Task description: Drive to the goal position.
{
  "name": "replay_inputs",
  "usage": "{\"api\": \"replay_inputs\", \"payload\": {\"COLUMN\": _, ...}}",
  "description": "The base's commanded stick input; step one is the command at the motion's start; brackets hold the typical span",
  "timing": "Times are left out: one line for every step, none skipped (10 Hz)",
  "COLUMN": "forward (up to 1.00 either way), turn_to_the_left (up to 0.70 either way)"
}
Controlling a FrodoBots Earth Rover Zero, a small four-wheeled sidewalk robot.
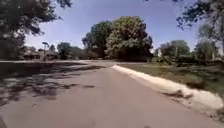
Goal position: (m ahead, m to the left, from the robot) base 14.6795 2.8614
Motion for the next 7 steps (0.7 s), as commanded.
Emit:
{"api": "replay_inputs", "payload": {"forward": 0.70, "turn_to_the_left": 0.00}}
{"api": "replay_inputs", "payload": {"forward": 0.70, "turn_to_the_left": 0.00}}
{"api": "replay_inputs", "payload": {"forward": 0.70, "turn_to_the_left": 0.00}}
{"api": "replay_inputs", "payload": {"forward": 0.70, "turn_to_the_left": 0.00}}
{"api": "replay_inputs", "payload": {"forward": 0.70, "turn_to_the_left": 0.00}}
{"api": "replay_inputs", "payload": {"forward": 0.70, "turn_to_the_left": 0.00}}
{"api": "replay_inputs", "payload": {"forward": 0.70, "turn_to_the_left": 0.00}}
